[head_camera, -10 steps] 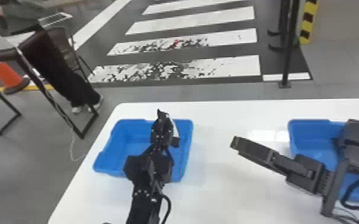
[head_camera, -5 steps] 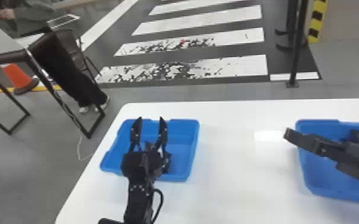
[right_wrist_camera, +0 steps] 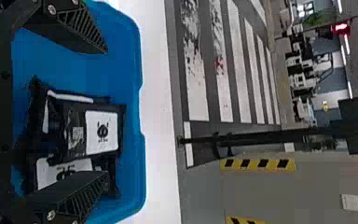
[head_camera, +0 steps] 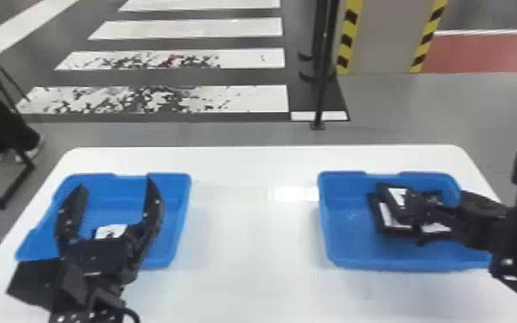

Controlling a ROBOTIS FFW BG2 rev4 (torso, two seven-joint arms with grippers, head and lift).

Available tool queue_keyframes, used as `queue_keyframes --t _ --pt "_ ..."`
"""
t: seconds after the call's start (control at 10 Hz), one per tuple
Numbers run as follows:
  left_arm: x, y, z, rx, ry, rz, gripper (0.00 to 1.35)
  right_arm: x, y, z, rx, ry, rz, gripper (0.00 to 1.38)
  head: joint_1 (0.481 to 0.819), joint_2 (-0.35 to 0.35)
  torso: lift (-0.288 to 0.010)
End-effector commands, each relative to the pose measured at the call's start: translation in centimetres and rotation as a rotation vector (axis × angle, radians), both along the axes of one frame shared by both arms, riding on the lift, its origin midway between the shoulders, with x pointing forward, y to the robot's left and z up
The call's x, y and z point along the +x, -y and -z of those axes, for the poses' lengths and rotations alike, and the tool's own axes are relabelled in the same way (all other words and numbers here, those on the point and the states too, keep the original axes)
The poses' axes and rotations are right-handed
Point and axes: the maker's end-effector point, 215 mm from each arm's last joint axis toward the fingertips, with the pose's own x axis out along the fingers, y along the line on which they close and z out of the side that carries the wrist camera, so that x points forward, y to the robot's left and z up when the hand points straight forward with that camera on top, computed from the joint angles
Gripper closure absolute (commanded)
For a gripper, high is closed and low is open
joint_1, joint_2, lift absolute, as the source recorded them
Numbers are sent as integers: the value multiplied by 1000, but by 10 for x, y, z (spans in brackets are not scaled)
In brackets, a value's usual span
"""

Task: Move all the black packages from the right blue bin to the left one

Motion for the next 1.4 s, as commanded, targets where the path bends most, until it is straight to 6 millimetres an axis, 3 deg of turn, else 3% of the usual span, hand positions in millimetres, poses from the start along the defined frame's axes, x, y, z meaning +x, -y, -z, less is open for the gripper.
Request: queue_keyframes --t 0.0,0.2,0.4,0.6,0.8,0.9,1.1,1.2,1.3 --pt "-9 19 7 -43 -26 38 125 -1 21 16 -36 -35 64 110 695 -5 -132" --pt "-12 41 19 -66 -60 87 125 18 35 38 -31 -77 95 116 695 -56 -132" --pt "-14 38 21 -62 -66 82 125 29 18 62 30 -125 54 116 695 -95 -132" --pt "-14 36 21 -62 -63 79 125 33 12 83 33 -170 47 122 695 -78 -132" --pt "-15 35 20 -61 -61 78 125 34 13 89 33 -183 49 197 695 -66 -132" --pt "-15 35 21 -62 -63 77 125 35 12 91 34 -188 49 306 695 -65 -132" --pt "-15 35 20 -62 -61 78 125 36 7 91 28 -193 35 920 695 -65 -132" --pt "-15 36 20 -60 -61 78 127 35 8 93 26 -200 35 1105 695 -63 -132" --pt "-16 35 19 -60 -55 75 127 35 6 91 19 -195 31 1128 695 -60 -132"
